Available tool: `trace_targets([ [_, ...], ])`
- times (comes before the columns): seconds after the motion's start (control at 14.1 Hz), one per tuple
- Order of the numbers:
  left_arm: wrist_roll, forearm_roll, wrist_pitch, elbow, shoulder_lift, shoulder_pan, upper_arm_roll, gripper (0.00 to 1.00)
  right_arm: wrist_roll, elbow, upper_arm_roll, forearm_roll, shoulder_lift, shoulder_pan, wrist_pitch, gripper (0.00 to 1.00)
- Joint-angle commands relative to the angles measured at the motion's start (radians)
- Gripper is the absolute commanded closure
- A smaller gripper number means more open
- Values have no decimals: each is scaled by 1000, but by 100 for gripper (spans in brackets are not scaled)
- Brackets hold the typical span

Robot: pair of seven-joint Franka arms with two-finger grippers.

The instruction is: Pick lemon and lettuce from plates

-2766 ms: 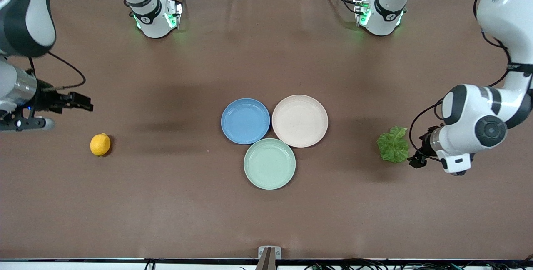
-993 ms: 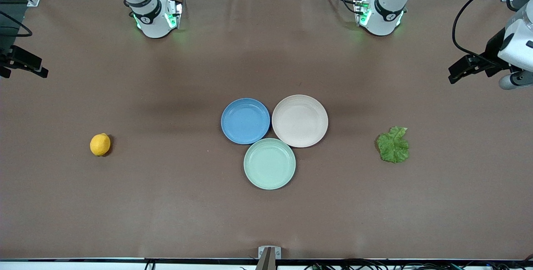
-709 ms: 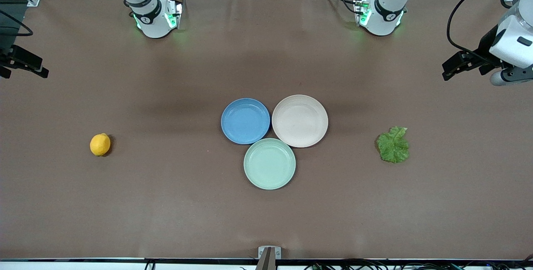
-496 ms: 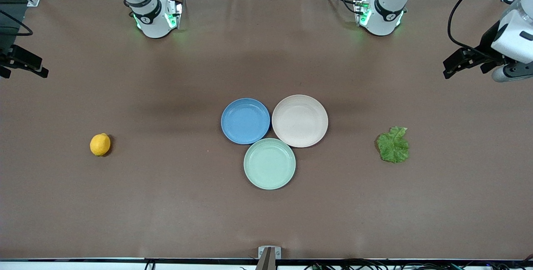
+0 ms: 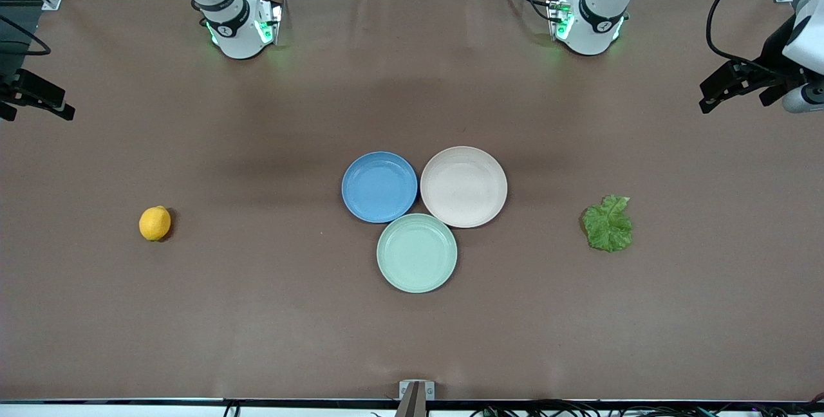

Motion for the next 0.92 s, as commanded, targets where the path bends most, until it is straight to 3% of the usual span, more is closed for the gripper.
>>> trace_targets([
  [0.0,20,-16,-22,48,31,4,2,0,1,-24,6,-15,-29,1,8,0],
  [0.85,8,-34,-72,51,28,-5,-8,0,4,-12,4,-48,-26,54,8,0],
])
